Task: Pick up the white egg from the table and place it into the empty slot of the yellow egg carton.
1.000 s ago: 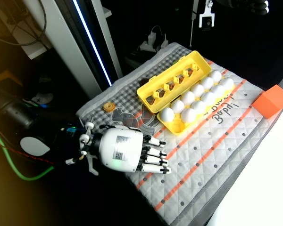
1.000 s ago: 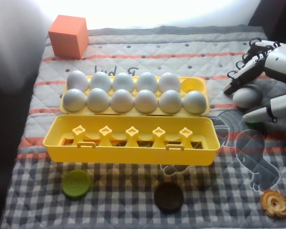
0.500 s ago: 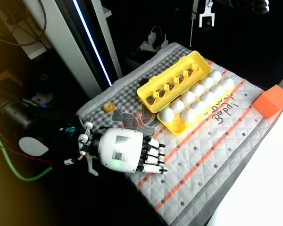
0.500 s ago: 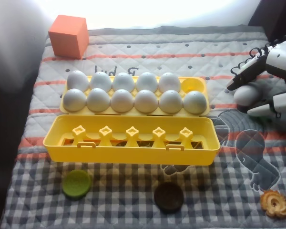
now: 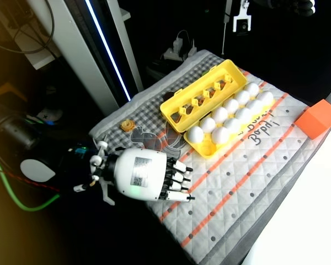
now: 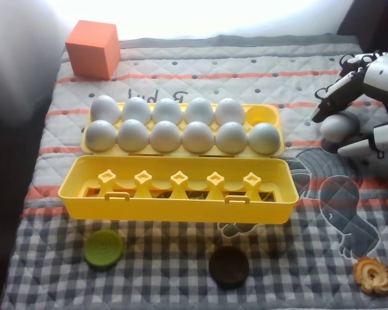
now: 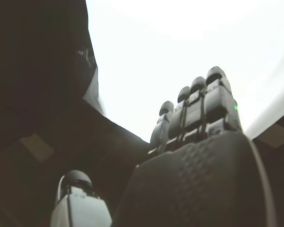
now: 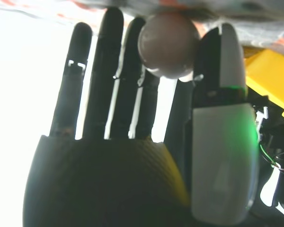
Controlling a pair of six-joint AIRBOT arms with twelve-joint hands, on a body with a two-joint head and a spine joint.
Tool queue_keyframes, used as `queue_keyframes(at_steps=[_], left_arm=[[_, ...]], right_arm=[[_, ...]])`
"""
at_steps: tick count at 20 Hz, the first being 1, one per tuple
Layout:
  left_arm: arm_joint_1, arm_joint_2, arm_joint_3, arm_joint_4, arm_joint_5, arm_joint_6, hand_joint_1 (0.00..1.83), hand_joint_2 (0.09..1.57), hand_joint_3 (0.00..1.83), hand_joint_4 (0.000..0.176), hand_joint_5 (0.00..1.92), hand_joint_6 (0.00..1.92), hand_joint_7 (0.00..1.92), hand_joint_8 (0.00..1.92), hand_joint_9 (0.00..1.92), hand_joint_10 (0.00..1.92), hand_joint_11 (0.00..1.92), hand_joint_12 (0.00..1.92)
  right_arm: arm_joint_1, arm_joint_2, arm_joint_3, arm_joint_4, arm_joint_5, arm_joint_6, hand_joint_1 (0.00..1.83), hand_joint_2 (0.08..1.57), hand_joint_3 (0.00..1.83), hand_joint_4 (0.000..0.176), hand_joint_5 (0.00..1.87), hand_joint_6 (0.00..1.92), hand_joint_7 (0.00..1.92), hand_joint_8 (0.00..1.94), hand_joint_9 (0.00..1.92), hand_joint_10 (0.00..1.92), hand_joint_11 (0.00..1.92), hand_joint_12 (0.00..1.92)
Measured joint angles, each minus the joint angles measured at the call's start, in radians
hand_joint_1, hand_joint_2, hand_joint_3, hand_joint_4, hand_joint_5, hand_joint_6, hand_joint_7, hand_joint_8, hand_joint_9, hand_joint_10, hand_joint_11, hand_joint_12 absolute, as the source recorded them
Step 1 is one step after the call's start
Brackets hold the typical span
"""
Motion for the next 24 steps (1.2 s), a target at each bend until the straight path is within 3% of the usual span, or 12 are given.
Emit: queue_keyframes(at_steps=[4, 5, 6, 9, 12, 13, 14, 16, 20, 21, 22, 24], left_arm=[[0.002, 0.000, 0.000, 0.000, -0.002, 0.000, 0.00, 0.66, 0.00, 0.111, 0.00, 0.00, 0.00, 0.00, 0.00, 0.00, 0.00, 0.00], [0.002, 0.000, 0.000, -0.001, -0.001, 0.000, 0.00, 0.67, 0.00, 0.103, 0.00, 0.00, 0.00, 0.00, 0.00, 0.00, 0.00, 0.00], [0.002, 0.000, 0.000, -0.001, -0.001, 0.000, 0.00, 0.68, 0.01, 0.095, 0.00, 0.00, 0.00, 0.00, 0.00, 0.00, 0.00, 0.00], [0.002, 0.000, 0.000, 0.002, -0.001, 0.000, 0.00, 0.67, 0.00, 0.101, 0.00, 0.00, 0.00, 0.00, 0.00, 0.00, 0.00, 0.00], [0.002, 0.000, 0.000, -0.001, 0.000, 0.000, 0.00, 0.68, 0.01, 0.082, 0.00, 0.00, 0.00, 0.00, 0.00, 0.00, 0.00, 0.00], [0.002, 0.000, 0.000, 0.001, -0.001, 0.000, 0.00, 0.68, 0.00, 0.085, 0.00, 0.00, 0.00, 0.00, 0.00, 0.00, 0.00, 0.00], [0.002, 0.000, 0.000, 0.001, -0.001, 0.000, 0.00, 0.68, 0.00, 0.089, 0.00, 0.00, 0.00, 0.00, 0.00, 0.00, 0.00, 0.00], [0.002, 0.000, 0.000, -0.001, 0.000, 0.000, 0.00, 0.67, 0.00, 0.098, 0.00, 0.00, 0.00, 0.00, 0.00, 0.00, 0.00, 0.00], [0.002, 0.000, 0.000, -0.001, 0.000, 0.000, 0.00, 0.67, 0.00, 0.098, 0.00, 0.00, 0.00, 0.00, 0.00, 0.00, 0.00, 0.00], [0.002, 0.000, 0.000, 0.000, 0.000, 0.000, 0.00, 0.68, 0.00, 0.093, 0.00, 0.00, 0.00, 0.00, 0.00, 0.00, 0.00, 0.00], [0.002, 0.000, 0.000, 0.000, 0.000, 0.000, 0.00, 0.67, 0.00, 0.103, 0.00, 0.00, 0.00, 0.00, 0.00, 0.00, 0.00, 0.00], [0.002, 0.000, 0.000, 0.000, 0.001, 0.000, 0.00, 0.66, 0.00, 0.110, 0.00, 0.00, 0.00, 0.00, 0.00, 0.00, 0.00, 0.00]], right_arm=[[0.011, 0.009, -0.012, -0.003, 0.011, -0.002, 1.14, 1.11, 0.00, 0.000, 0.98, 0.97, 1.03, 0.00, 1.00, 0.01, 0.41, 1.03], [0.013, 0.012, -0.014, -0.007, 0.014, -0.002, 1.13, 1.03, 0.00, 0.000, 0.87, 0.39, 1.03, 0.01, 1.01, 0.01, 0.39, 1.04], [0.019, 0.014, -0.015, -0.011, 0.015, -0.003, 1.14, 1.01, 0.00, 0.000, 0.90, 0.14, 1.03, 0.00, 0.99, 0.00, 0.34, 1.07], [0.030, 0.019, -0.023, -0.016, 0.018, -0.003, 1.09, 1.01, 0.00, 0.000, 0.96, 0.01, 1.06, 0.00, 1.04, 0.01, 0.42, 1.00], [0.038, 0.021, -0.029, -0.029, 0.023, -0.003, 1.12, 1.01, 0.00, 0.000, 0.96, 0.00, 1.04, 0.01, 1.03, 0.01, 0.44, 1.02], [0.040, 0.021, -0.029, -0.029, 0.029, -0.003, 1.16, 1.04, 0.00, 0.000, 1.09, 0.58, 1.07, 0.01, 1.05, 0.00, 0.43, 0.94], [0.045, 0.021, -0.029, -0.030, 0.034, -0.003, 1.16, 1.06, 0.00, 0.000, 1.07, 0.78, 1.08, 0.00, 1.06, 0.00, 0.50, 0.95], [0.059, 0.021, -0.029, -0.037, 0.037, -0.003, 1.08, 1.00, 0.00, 0.000, 0.94, 0.11, 1.06, 0.00, 1.03, 0.00, 0.49, 1.03], [0.075, 0.022, -0.031, -0.051, 0.045, -0.003, 1.10, 1.00, 0.00, 0.000, 0.95, 0.00, 1.01, 0.00, 0.93, 0.00, 0.35, 1.04], [0.077, 0.022, -0.031, -0.051, 0.048, -0.003, 1.16, 1.04, 0.01, 0.000, 1.07, 0.60, 1.04, 0.01, 0.90, 0.00, 0.23, 1.11], [0.082, 0.019, -0.031, -0.051, 0.049, -0.003, 1.13, 1.07, 0.00, 0.000, 1.04, 0.83, 1.02, 0.00, 0.92, 0.00, 0.29, 1.12], [0.094, 0.012, -0.031, -0.056, 0.050, -0.003, 1.16, 1.08, 0.00, 0.000, 1.05, 0.86, 1.00, 0.01, 0.93, 0.01, 0.29, 1.10]])
